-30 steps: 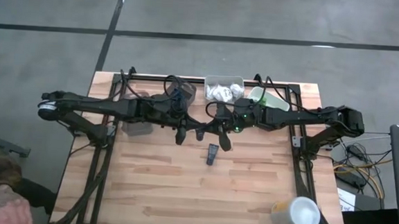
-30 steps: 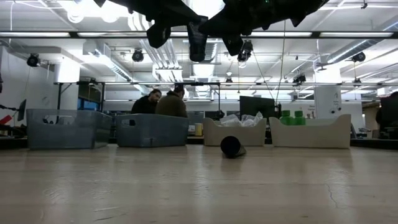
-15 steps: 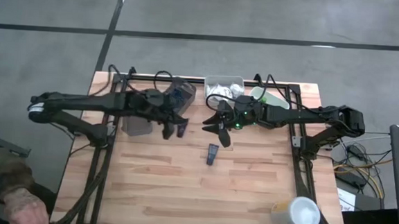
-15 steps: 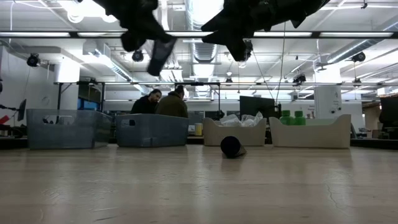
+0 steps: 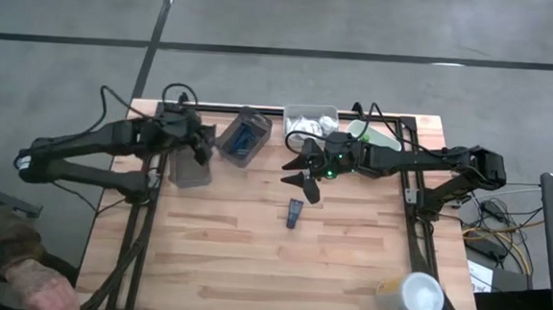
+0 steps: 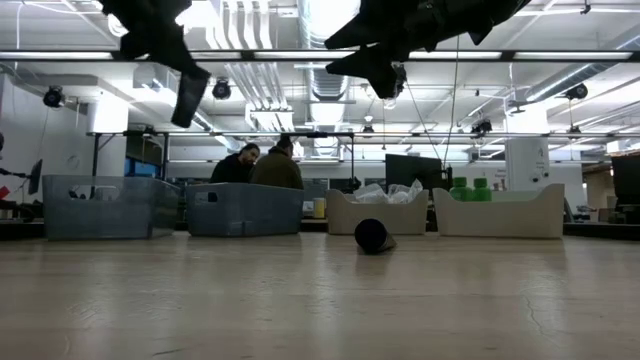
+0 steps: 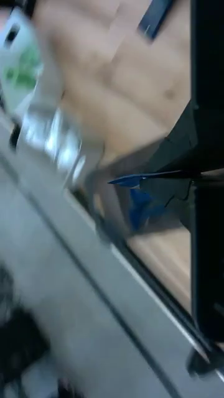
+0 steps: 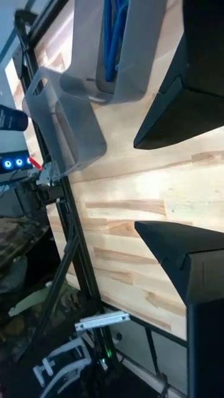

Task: Pick & Place Travel size toiletries
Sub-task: Put the left shaving cream into the left black bin

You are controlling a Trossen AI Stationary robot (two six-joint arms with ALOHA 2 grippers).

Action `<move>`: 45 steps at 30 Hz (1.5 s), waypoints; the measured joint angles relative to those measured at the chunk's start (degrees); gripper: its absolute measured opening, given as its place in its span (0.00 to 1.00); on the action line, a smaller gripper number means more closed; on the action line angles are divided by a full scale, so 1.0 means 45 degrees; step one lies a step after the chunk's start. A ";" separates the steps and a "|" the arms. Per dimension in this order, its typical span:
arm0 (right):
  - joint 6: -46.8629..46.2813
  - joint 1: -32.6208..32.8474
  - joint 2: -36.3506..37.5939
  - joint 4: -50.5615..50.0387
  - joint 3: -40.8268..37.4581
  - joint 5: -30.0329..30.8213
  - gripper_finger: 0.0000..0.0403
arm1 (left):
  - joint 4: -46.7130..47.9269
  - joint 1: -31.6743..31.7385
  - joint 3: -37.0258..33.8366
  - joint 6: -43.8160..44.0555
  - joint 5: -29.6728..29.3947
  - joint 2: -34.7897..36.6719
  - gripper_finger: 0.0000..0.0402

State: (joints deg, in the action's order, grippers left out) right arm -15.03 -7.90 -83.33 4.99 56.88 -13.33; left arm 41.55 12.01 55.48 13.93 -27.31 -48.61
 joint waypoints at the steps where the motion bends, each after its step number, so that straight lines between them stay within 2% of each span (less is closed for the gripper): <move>1: 0.0000 -0.0019 0.0000 0.0002 0.0000 0.0089 0.49 | -0.0078 0.0000 -0.0263 0.0174 -0.0449 0.0257 0.01; 7: 0.0010 -0.0065 0.0000 0.0058 0.0000 0.0672 0.45 | -0.0365 0.0000 -0.2238 0.1735 -0.2363 0.1355 0.01; 13: 0.0018 -0.0084 0.0000 0.0058 0.0000 0.0672 0.40 | -0.0547 0.0000 -0.4218 0.2158 -0.2546 0.1865 0.01; 19: 0.0081 -0.0084 0.0000 0.0058 0.0000 0.0672 0.35 | -0.1158 0.0005 -0.5623 0.1788 -0.3476 0.2505 0.01; 25: 0.0609 -0.0087 0.0000 0.0063 0.0000 0.0672 0.31 | -0.3858 0.0005 -0.7366 0.1796 -0.3616 0.2903 0.01; 28: 0.0713 -0.0094 0.0000 0.0073 0.0000 0.0672 0.29 | -0.5248 0.0005 -0.8245 0.1187 -0.4233 0.2916 0.01; 33: 0.0692 -0.0094 0.0000 0.0078 0.0000 0.0667 0.26 | -0.6501 0.0029 -0.9087 0.0670 -0.5673 0.2970 0.02; 45: 0.0710 -0.0089 0.0000 0.0083 0.0000 0.0667 0.19 | -0.8240 0.0063 -1.0360 0.0802 -0.5600 0.2980 0.04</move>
State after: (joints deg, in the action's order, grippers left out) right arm -11.83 -8.29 -83.33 5.37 56.88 -10.33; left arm 4.47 12.29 8.86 17.54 -52.51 -35.20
